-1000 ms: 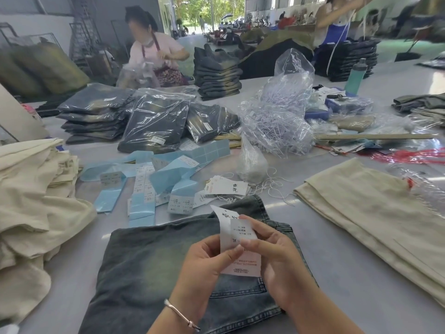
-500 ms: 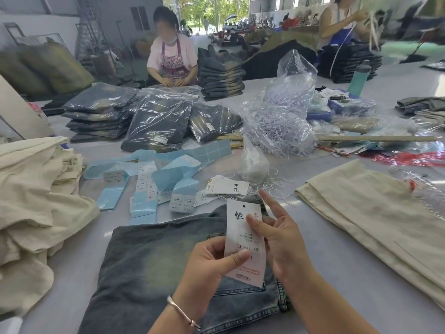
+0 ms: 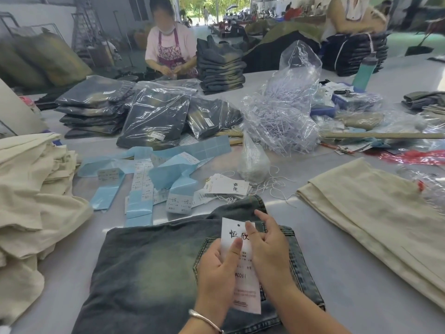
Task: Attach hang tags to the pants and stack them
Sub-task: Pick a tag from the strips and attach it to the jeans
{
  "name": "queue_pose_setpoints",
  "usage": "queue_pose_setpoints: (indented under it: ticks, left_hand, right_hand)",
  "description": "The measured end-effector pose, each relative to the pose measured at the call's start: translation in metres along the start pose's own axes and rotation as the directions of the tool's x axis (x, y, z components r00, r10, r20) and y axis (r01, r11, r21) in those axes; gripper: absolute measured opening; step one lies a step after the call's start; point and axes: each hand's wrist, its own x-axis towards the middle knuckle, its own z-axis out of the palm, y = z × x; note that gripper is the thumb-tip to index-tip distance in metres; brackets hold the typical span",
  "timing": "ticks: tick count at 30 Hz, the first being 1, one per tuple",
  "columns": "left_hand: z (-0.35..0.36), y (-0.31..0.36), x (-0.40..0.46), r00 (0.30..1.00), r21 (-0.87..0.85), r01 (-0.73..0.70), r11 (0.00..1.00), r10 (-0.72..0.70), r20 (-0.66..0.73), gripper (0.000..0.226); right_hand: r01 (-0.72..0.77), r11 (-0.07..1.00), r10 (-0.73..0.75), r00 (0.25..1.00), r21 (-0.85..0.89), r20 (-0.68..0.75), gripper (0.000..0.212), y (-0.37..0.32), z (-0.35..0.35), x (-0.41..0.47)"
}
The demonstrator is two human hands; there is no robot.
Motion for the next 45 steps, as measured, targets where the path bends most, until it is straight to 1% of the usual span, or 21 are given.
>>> queue_pose_setpoints:
  ticks: [2, 5, 9, 11, 14, 17, 20, 23, 25, 27, 30, 32, 34, 35, 37, 39, 40, 41, 42, 43, 45]
  left_hand:
    - [0.005, -0.008, 0.005, 0.998, 0.051, 0.016, 0.999, -0.013, -0.06, 0.05]
    - [0.01, -0.013, 0.019, 0.995, 0.003, 0.064, 0.998, -0.064, -0.074, 0.061]
    - [0.012, -0.016, 0.039, 0.996, 0.012, 0.061, 0.998, -0.061, -0.062, 0.057]
    - [0.008, -0.017, 0.052, 0.992, 0.034, 0.086, 0.996, -0.082, -0.101, 0.061]
    - [0.001, -0.02, 0.071, 0.976, 0.044, 0.145, 0.988, -0.135, -0.173, 0.063]
    - [-0.002, -0.021, 0.086, 0.969, 0.039, 0.178, 0.983, -0.168, -0.183, 0.06]
    - [-0.001, -0.023, 0.093, 0.974, 0.056, 0.19, 0.98, -0.182, -0.135, 0.052]
    - [-0.001, -0.027, 0.096, 0.975, 0.092, 0.187, 0.978, -0.172, -0.144, 0.055]
    - [-0.001, -0.026, 0.097, 0.973, 0.089, 0.171, 0.981, -0.154, -0.171, 0.051]
    - [0.0, -0.021, 0.097, 0.97, 0.047, 0.162, 0.986, -0.151, -0.188, 0.041]
    - [0.0, -0.014, 0.097, 0.973, 0.022, 0.143, 0.99, -0.136, -0.188, 0.037]
    - [-0.001, -0.01, 0.097, 0.975, 0.019, 0.144, 0.989, -0.139, -0.173, 0.037]
    - [-0.002, -0.007, 0.096, 0.976, 0.014, 0.147, 0.989, -0.143, -0.165, 0.037]
    - [-0.004, -0.006, 0.096, 0.976, 0.01, 0.151, 0.988, -0.148, -0.163, 0.036]
    - [-0.005, -0.006, 0.096, 0.973, 0.003, 0.172, 0.985, -0.17, -0.157, 0.036]
    - [-0.007, -0.005, 0.095, 0.967, -0.013, 0.207, 0.978, -0.207, -0.149, 0.035]
    - [-0.008, -0.003, 0.094, 0.962, -0.039, 0.231, 0.972, -0.234, -0.139, 0.034]
    - [-0.009, -0.002, 0.094, 0.958, -0.076, 0.254, 0.964, -0.262, -0.121, 0.032]
    - [-0.01, 0.0, 0.093, 0.954, -0.118, 0.272, 0.955, -0.284, -0.099, 0.03]
    - [-0.011, 0.001, 0.092, 0.95, -0.161, 0.289, 0.944, -0.303, -0.075, 0.028]
    - [-0.013, 0.005, 0.089, 0.939, -0.252, 0.329, 0.91, -0.345, -0.017, 0.028]
  right_hand:
    - [-0.038, 0.999, 0.038, 0.999, -0.003, -0.02, 0.027, 0.007, 0.001, 0.007]
    - [-0.07, 0.997, 0.07, 0.997, -0.029, -0.013, 0.02, 0.015, 0.002, 0.028]
    - [-0.041, 0.981, 0.029, 0.997, -0.192, -0.065, 0.004, 0.027, -0.013, 0.083]
    - [-0.047, 0.958, 0.028, 0.997, -0.282, -0.071, 0.012, 0.037, -0.026, 0.114]
    - [-0.064, 0.906, 0.037, 0.997, -0.418, -0.071, 0.013, 0.055, -0.041, 0.154]
    - [-0.059, 0.847, 0.033, 0.998, -0.528, -0.059, 0.016, 0.069, -0.043, 0.191]
    - [0.013, 0.759, -0.011, 1.0, -0.651, 0.008, 0.013, 0.075, -0.035, 0.227]
    - [0.108, 0.662, -0.046, 0.994, -0.742, 0.104, 0.018, 0.077, -0.026, 0.259]
    - [0.16, 0.562, -0.026, 0.984, -0.811, 0.177, 0.022, 0.08, -0.022, 0.276]
    - [0.19, 0.46, 0.021, 0.974, -0.867, 0.225, 0.02, 0.084, -0.02, 0.286]
    - [0.198, 0.379, 0.051, 0.971, -0.904, 0.234, 0.007, 0.088, -0.021, 0.293]
    - [0.217, 0.35, 0.051, 0.967, -0.911, 0.25, 0.008, 0.089, -0.023, 0.295]
    - [0.225, 0.38, 0.038, 0.965, -0.897, 0.258, 0.01, 0.083, -0.024, 0.296]
    - [0.219, 0.422, 0.018, 0.968, -0.88, 0.25, 0.01, 0.078, -0.024, 0.296]
    - [0.174, 0.583, -0.02, 0.98, -0.794, 0.2, 0.011, 0.06, -0.024, 0.296]
    - [0.067, 0.824, 0.033, 0.986, -0.563, 0.165, 0.01, 0.036, -0.024, 0.29]
    - [-0.016, 0.918, 0.096, 0.978, -0.396, 0.184, 0.01, 0.023, -0.024, 0.286]
    - [-0.117, 0.964, 0.173, 0.958, -0.241, 0.228, 0.012, 0.01, -0.025, 0.28]
    - [-0.216, 0.968, 0.244, 0.929, -0.127, 0.28, 0.015, -0.001, -0.026, 0.273]
    - [-0.295, 0.953, 0.3, 0.897, -0.067, 0.323, 0.018, -0.01, -0.027, 0.265]
    - [-0.384, 0.922, 0.37, 0.849, -0.04, 0.378, 0.019, -0.024, -0.026, 0.249]
